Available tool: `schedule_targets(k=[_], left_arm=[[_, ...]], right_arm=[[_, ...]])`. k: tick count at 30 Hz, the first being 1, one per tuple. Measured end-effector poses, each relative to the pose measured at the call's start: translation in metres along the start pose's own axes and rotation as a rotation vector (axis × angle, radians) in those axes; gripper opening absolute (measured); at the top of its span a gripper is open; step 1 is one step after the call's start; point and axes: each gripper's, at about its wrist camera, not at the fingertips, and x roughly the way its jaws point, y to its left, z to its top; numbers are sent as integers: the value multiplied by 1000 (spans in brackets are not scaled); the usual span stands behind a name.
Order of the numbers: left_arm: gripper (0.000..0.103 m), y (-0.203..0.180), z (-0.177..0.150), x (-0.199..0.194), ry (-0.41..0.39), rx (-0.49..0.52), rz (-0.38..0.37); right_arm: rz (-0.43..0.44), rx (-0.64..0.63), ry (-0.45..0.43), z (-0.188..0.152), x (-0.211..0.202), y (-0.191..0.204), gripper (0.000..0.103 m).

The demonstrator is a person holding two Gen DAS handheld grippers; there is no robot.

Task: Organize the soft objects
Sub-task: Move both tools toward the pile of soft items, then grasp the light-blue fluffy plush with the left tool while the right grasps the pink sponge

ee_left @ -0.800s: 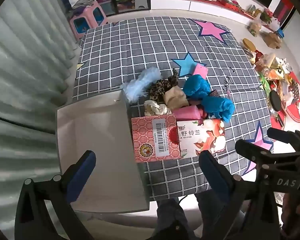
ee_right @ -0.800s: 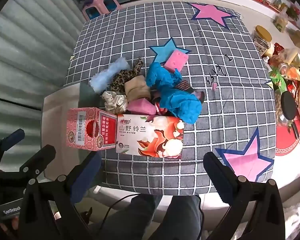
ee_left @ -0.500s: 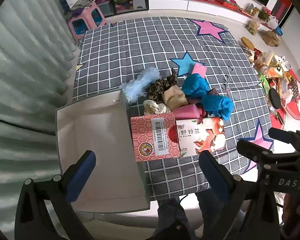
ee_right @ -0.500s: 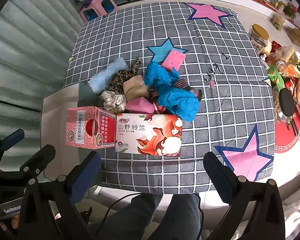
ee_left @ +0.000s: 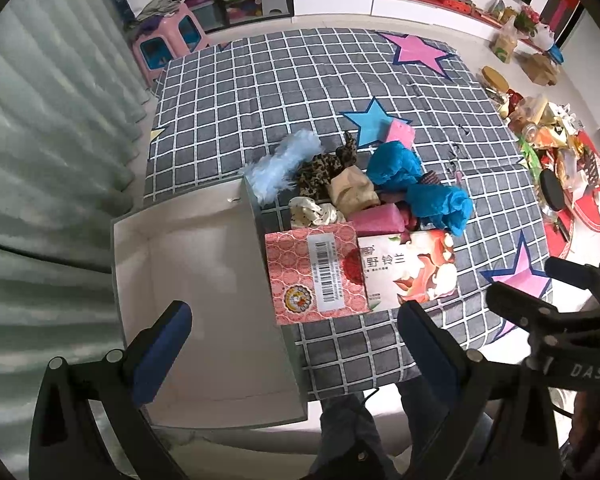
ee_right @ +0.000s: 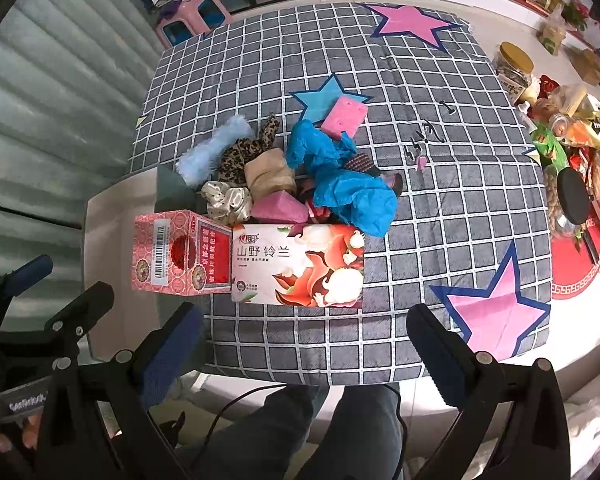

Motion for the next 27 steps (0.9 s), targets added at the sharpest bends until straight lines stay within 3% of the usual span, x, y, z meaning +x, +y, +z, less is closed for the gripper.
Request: schedule_targets(k=[6,12,22,27], left_arm=[[103,2,24,15,-3,22,39],[103,14,62,40,49,20,91],[103,37,132,109,119,34,220],[103,37,156,159,199,88,222]], right_arm=[[-23,9,32,13,10,-11,103],[20,12,49,45,27,-28,103],[9,-1,89,114,59,-55,103],[23,16,107,138,81,-69,103]])
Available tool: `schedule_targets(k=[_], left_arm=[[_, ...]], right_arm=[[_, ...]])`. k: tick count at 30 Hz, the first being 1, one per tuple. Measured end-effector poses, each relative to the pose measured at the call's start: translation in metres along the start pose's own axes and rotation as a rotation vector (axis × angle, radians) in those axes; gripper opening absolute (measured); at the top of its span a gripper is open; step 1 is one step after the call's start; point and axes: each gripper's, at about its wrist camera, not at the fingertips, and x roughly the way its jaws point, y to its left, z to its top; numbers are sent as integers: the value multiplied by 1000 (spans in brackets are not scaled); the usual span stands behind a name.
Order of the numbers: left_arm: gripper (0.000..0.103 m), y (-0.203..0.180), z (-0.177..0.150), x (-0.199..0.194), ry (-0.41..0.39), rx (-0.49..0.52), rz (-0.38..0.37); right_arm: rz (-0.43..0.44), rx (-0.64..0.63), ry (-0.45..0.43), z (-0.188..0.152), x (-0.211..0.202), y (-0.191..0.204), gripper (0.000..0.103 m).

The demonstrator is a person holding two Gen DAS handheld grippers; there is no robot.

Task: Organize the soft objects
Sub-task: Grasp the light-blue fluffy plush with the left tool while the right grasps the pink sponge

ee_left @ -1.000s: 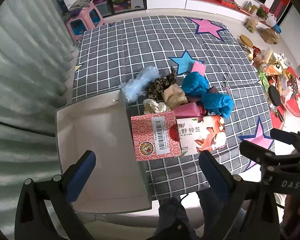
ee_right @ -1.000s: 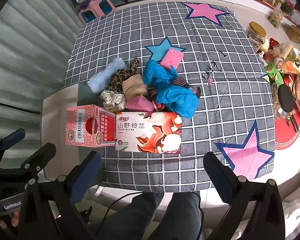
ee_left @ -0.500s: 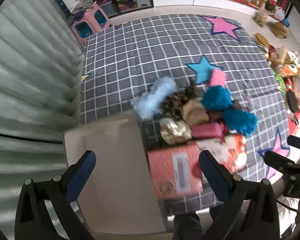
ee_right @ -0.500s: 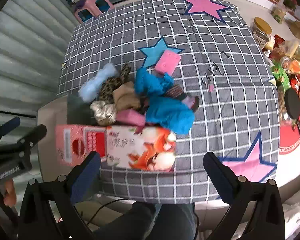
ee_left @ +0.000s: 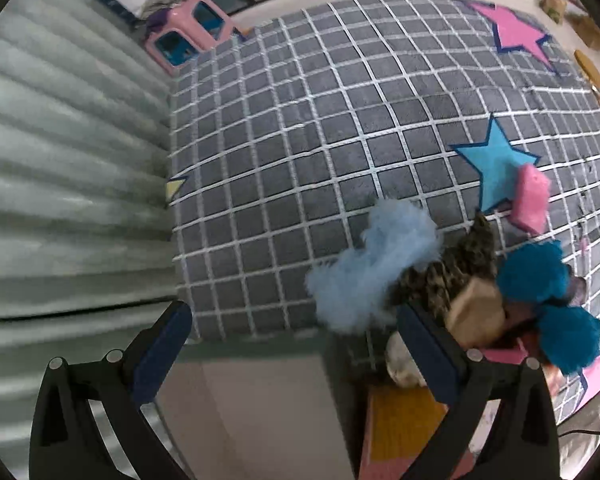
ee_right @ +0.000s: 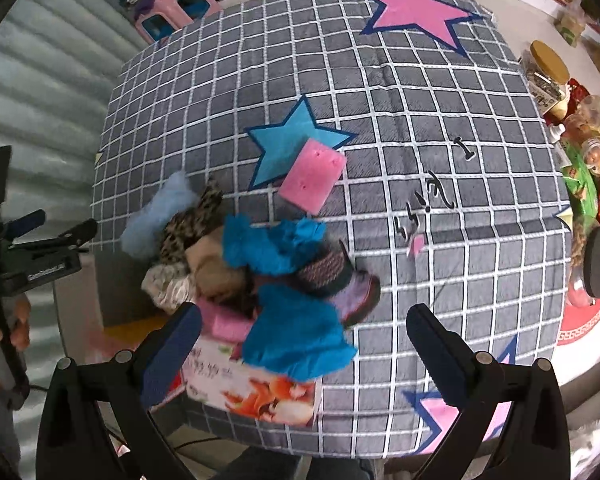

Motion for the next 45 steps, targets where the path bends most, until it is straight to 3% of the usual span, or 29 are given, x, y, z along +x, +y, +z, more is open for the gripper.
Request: schedule_targets(k=[5,8,13,15,17,19,22,26,31,33,36,39,40,42,43,44,45], left_arm=[[103,-21,20,40,84,81,-125],[103,-26,33,57,122,108,-81],[103,-24,49,72,171,112,-120],[103,-24,53,79,181,128,-55],[103,-19,58,85,169,113,57],[103,-5,65,90,158,47,95],[103,16,70,82,123,-56,44],[103,25,63,64,118,-26,-46],[103,3,70,78,103,-20,-7],[103,-2,70,88,150,-31,-34],[102,-10,66,98,166,-11,-18],[92,-22,61,107,197,20,-2],[90,-28,58,104,198,17,1],[73,-33,57,101,211,9,-51],[52,-39,57,100,215,3,-75],[38,-43,57,98,219,-2,-78],[34,-46,56,96,219,3,-48]], right_arm=[[19,65,27,26,24,-15,103],[24,98,49,42,41,-20,103],[42,106,80,60,63,-21,103],[39,104,88,66,72,-18,103],[23,103,91,73,81,-16,103],[-2,108,76,79,86,-16,103],[-13,137,72,88,96,-17,103],[-24,148,82,99,113,-13,103],[-42,163,96,106,133,-7,103],[-54,152,91,115,142,-6,103],[-87,123,88,119,153,-4,103],[-104,81,87,122,158,-1,102],[-119,66,82,118,161,5,98],[-156,13,61,117,159,11,79],[-178,-4,53,109,160,23,72],[-183,-23,42,108,157,25,57],[-180,-40,31,108,154,26,53]])
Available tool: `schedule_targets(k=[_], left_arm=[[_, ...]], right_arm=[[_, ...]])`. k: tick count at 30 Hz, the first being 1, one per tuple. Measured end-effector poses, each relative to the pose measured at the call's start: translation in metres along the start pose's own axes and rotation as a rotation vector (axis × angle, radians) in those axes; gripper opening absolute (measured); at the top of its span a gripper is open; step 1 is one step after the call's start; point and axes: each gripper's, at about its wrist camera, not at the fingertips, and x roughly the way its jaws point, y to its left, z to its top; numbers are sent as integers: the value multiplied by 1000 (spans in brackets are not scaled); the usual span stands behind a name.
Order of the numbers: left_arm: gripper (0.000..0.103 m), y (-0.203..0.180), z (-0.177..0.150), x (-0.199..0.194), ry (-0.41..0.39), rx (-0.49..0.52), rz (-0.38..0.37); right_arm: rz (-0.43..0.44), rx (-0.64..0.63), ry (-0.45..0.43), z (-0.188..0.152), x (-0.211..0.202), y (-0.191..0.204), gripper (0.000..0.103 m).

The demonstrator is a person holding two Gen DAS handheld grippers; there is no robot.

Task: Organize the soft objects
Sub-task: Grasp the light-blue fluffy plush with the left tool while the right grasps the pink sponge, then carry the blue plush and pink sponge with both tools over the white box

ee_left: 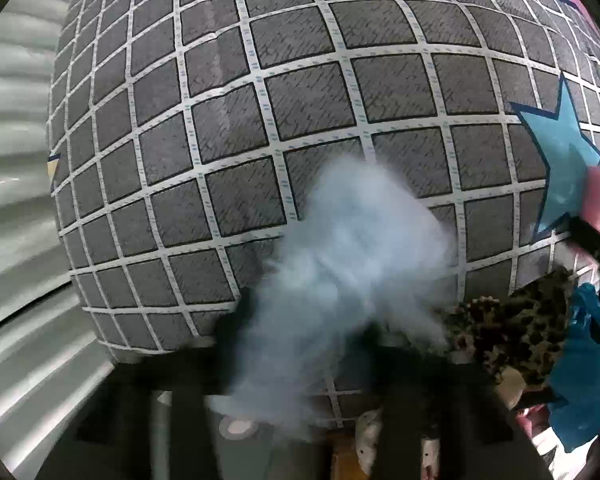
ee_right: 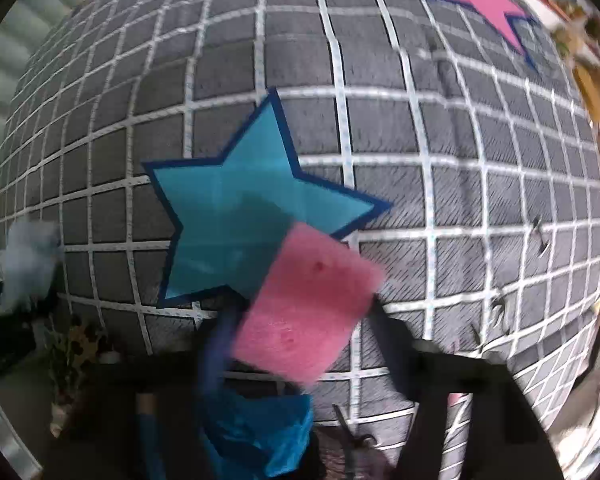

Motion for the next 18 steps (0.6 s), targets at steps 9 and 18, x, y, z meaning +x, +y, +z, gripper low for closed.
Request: schedule_targets(k=[9,18], left_arm=[[24,-32,-10,-81,-129,-65,-14],[24,-53,-41,-169,-291,-31,-45]], right_arm=[[142,47,-43,-4,-56,-36,53],[216,39,-100,-21,-109,-57,53]])
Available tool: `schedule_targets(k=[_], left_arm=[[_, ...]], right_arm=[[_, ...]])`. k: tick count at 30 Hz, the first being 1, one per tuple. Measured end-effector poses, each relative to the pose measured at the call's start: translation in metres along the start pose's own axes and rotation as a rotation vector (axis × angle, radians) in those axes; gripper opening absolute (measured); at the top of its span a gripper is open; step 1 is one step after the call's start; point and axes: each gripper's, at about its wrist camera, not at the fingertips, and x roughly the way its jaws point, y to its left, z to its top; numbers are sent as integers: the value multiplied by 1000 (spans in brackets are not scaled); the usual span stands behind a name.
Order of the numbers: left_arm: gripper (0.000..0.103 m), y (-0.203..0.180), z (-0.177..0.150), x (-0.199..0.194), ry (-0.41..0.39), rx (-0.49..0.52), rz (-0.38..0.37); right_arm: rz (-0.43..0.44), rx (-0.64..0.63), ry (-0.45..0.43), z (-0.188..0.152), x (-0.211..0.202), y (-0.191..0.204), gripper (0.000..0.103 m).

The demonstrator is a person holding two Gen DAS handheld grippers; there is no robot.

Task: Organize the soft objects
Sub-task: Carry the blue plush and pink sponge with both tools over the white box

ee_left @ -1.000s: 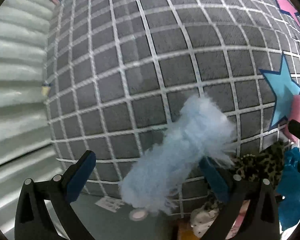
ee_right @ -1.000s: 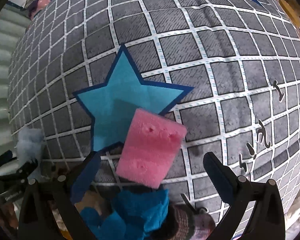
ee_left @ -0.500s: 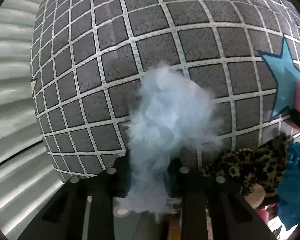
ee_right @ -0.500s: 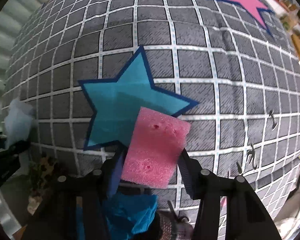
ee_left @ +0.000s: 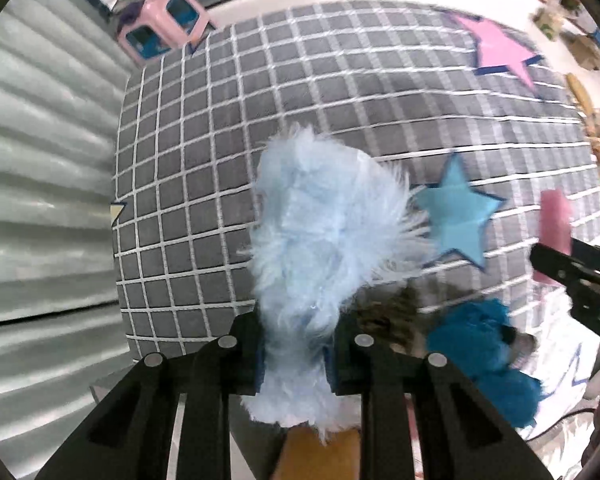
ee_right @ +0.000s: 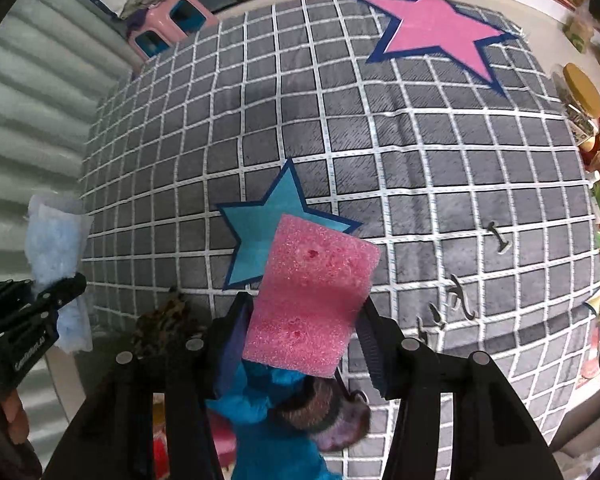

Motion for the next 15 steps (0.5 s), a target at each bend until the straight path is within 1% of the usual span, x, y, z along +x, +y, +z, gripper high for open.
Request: schedule_targets(k=[2,4,7,11,15], left_arm=[[24,-8,-6,-15,-19,4,-18],[24,-2,-10,-13,-29,9,-34],[24,-7,-24,-20,-43,25,-46],[24,-23,-45,-31,-33,31,-71],[24,-36,-74,-35,-16,19,-124]], right_arm=[[12,1,-10,-9,-13,-7,53],[26,-3,-11,-18,-26,-21,53],[39,-17,-14,-27,-25,-22,53],[51,-25,-10,-43,-39,-34,53],[67,-25,-11,-62,-50,-45,53]])
